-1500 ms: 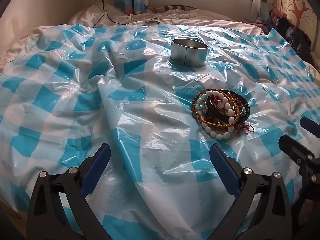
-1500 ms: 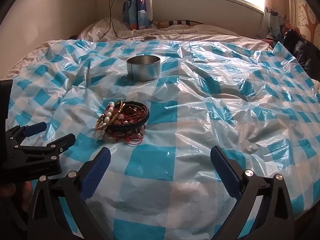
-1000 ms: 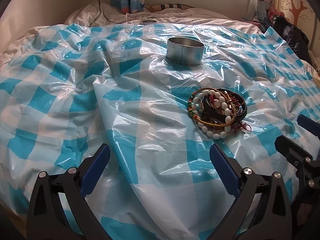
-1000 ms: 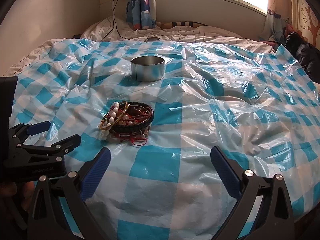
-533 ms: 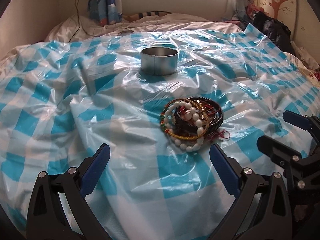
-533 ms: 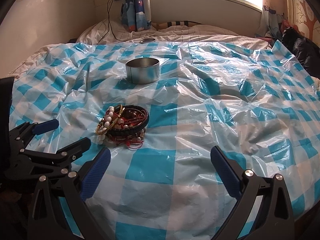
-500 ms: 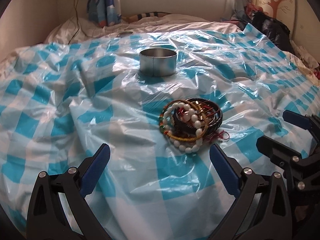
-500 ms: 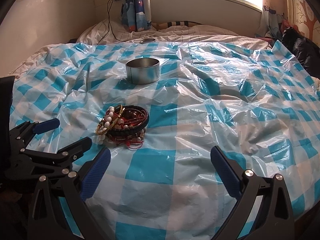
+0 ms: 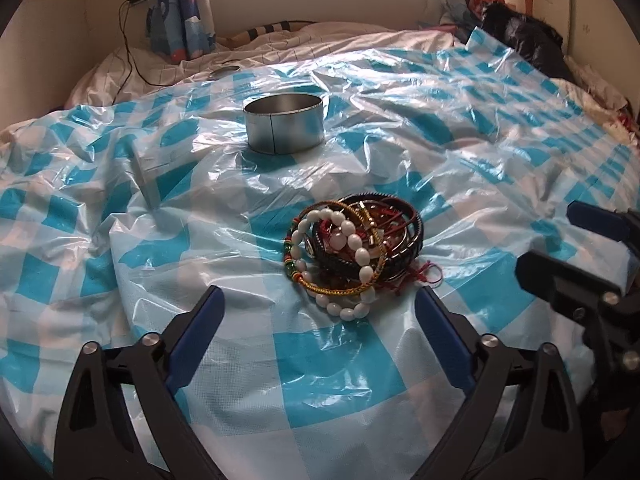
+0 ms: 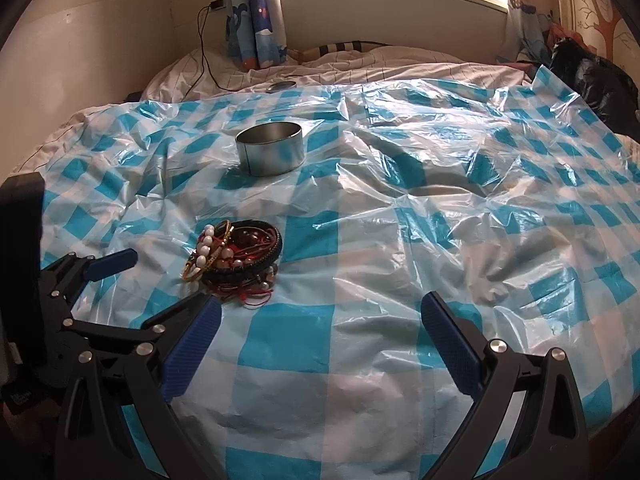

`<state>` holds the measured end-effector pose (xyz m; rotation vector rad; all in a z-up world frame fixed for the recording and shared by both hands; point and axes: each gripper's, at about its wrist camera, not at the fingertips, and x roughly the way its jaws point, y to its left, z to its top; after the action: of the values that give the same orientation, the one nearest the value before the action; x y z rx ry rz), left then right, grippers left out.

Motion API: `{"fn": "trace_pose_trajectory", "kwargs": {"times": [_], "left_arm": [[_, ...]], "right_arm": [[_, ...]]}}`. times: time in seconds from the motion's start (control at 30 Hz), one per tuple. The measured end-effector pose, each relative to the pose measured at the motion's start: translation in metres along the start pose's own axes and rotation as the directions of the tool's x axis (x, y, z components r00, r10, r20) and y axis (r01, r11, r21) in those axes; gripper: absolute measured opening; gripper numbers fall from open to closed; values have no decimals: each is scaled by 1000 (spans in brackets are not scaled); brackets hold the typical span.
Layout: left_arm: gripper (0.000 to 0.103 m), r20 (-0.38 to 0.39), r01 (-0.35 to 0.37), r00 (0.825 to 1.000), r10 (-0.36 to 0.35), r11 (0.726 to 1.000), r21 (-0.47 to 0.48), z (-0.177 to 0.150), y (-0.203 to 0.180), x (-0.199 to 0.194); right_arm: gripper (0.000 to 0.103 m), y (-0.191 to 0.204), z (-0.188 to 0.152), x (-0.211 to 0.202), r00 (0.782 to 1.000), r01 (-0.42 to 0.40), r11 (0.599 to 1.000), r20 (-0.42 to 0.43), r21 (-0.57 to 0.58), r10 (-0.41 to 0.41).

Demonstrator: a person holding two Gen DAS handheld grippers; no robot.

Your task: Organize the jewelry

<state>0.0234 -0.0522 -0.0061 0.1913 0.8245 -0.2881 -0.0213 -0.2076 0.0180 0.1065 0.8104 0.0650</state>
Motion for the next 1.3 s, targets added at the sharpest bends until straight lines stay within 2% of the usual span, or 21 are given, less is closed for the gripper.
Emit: {"fn": "trace_pose_trajectory", "kwargs": {"times": [0.4, 0.5, 0.67, 0.73, 0.9, 1.03, 1.13, 1.27, 1.3], "left_arm": [[91, -8, -45, 999, 44, 997, -60, 4, 12, 10], [86, -19, -17, 1000, 15, 998, -60, 3, 12, 12], [75, -28, 15, 999, -16, 1000, 0, 3, 0, 17], [71, -24, 10, 1000, -10, 1000, -7, 4, 0, 19], [71, -12, 10, 1000, -12, 993, -114, 6, 17, 19], [70, 17, 87, 996, -86, 970, -226, 6, 38, 15], [62, 48, 137, 991, -129, 960, -246, 6, 41, 12], [40, 36, 197, 980, -194, 959, -203, 7, 30, 17], [38, 36, 201, 979, -198, 962, -186, 8, 26, 17]], "right_arm": [[96, 1, 1, 3, 1000, -18, 1000, -12, 11, 18], [96, 0, 0, 5, 999, -27, 999, -17, 18, 27], [96, 0, -1, 7, 999, -33, 999, -25, 20, 34], [96, 0, -1, 7, 999, -35, 999, -27, 21, 36], [96, -1, -1, 7, 999, -40, 999, -31, 30, 41], [96, -2, -1, 9, 998, -49, 998, -38, 39, 51], [96, -2, -1, 10, 998, -54, 998, -43, 40, 56], [96, -1, -1, 11, 997, -57, 998, -48, 42, 59], [96, -1, -1, 11, 997, -57, 997, -50, 42, 59]]}}
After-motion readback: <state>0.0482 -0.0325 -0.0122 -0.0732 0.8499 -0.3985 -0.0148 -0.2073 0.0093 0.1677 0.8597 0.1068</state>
